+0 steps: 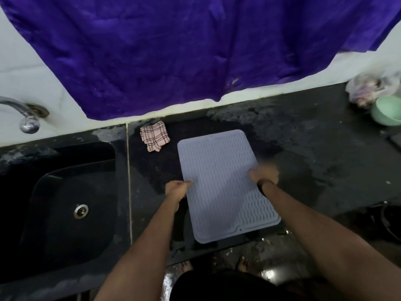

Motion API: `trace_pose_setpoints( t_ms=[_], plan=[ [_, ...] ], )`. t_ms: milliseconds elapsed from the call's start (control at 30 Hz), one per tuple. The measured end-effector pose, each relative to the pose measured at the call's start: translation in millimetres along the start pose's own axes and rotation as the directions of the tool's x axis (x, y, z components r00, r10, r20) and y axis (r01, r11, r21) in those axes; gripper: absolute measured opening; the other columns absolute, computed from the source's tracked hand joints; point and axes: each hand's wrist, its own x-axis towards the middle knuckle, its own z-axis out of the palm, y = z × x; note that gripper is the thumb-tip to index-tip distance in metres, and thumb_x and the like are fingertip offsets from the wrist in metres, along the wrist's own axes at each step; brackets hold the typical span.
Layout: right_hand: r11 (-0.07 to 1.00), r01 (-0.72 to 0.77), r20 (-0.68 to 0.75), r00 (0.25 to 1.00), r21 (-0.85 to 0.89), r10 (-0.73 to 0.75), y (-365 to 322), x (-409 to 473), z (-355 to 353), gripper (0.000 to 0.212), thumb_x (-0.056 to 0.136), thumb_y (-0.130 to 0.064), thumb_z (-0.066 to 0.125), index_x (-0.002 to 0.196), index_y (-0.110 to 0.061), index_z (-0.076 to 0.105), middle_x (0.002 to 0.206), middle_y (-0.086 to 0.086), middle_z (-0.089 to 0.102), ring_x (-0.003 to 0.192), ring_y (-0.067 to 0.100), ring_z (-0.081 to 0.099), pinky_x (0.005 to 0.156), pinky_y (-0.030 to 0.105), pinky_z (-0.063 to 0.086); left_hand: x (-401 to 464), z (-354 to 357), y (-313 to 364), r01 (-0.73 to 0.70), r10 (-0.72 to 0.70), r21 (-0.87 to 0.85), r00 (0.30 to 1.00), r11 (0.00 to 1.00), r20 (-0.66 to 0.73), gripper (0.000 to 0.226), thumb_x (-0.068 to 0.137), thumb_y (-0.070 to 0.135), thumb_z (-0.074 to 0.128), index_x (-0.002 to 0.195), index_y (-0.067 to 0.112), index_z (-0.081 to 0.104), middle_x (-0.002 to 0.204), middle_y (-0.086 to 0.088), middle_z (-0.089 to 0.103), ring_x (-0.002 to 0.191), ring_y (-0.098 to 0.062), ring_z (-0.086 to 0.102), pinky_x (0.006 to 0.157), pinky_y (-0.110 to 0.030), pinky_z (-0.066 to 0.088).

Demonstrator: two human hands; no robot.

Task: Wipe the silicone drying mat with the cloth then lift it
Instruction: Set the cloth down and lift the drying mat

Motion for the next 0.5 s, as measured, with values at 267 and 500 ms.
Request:
trace_pose_setpoints(
  t_ms=[267,500],
  plan=[
    [0.954,0.248,0.094,0.959,0.166,-0.266,0,5,-3,0.039,0.093,-0.033,0.053,0.121,-0.005,0.051,0.117,0.018,0.058,0.101,0.033,0.060,0.074,0.035,0.050,-15,32,7,0.085,-0.086,-0.068,0.996,0.994,-0.014,0.014,0.101,0.015,0.065,0.101,0.002,0.066,0.126,-0.020,0.067,0.101,-0.029,0.066,0.093,-0.039,0.056],
    [0.828,0.529,-0.005,0.843,0.184,-0.538,5,2,-13,0.028,0.102,-0.036,0.033,0.117,-0.019,0.049,0.094,0.015,0.063,0.072,0.028,0.058,0.062,0.035,0.051,-40,38,2,-0.135,0.221,0.423,0.962,0.896,-0.161,0.034,0.105,0.024,0.049,0.138,0.017,0.058,0.127,-0.019,0.063,0.114,-0.040,0.063,0.090,-0.039,0.051]
  ],
)
